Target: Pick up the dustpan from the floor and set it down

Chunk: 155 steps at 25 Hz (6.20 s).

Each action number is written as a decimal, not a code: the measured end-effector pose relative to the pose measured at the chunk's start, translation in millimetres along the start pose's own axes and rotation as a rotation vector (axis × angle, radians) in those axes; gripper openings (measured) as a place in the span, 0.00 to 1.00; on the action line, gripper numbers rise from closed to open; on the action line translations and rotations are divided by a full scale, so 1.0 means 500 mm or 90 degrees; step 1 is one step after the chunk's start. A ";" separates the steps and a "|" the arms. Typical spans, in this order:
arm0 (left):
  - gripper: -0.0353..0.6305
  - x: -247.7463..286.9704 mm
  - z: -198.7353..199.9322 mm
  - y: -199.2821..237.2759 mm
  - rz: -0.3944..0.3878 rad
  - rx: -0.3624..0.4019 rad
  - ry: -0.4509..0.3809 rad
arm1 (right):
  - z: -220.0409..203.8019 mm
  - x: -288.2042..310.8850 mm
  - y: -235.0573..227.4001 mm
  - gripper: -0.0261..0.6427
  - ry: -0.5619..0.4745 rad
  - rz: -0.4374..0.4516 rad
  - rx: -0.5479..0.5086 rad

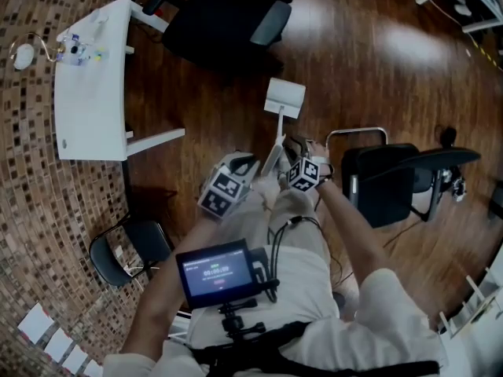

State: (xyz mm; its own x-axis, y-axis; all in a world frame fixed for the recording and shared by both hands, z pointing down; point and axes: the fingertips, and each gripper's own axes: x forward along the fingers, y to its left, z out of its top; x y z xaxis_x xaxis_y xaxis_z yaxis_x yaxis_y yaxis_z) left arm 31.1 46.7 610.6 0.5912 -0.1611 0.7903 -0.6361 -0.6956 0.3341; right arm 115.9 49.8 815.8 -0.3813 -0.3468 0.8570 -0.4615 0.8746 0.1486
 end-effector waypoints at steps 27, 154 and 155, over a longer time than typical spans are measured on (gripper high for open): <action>0.09 0.019 -0.016 0.017 0.018 0.027 0.001 | -0.034 0.177 0.020 0.31 0.041 0.004 -0.047; 0.09 -0.185 0.106 0.144 -0.007 0.042 -0.153 | 0.247 -0.239 -0.127 0.19 -0.114 -0.143 0.168; 0.09 -0.187 0.107 0.144 -0.008 0.044 -0.154 | 0.253 -0.244 -0.128 0.19 -0.118 -0.145 0.169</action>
State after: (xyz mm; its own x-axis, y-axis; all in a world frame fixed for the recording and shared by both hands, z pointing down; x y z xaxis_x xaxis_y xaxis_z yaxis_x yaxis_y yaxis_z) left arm -43.5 -26.0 533.0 0.7060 -0.3089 0.6373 -0.5972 -0.7434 0.3012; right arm 90.6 -6.5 639.1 -0.3721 -0.5991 0.7089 -0.7335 0.6579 0.1709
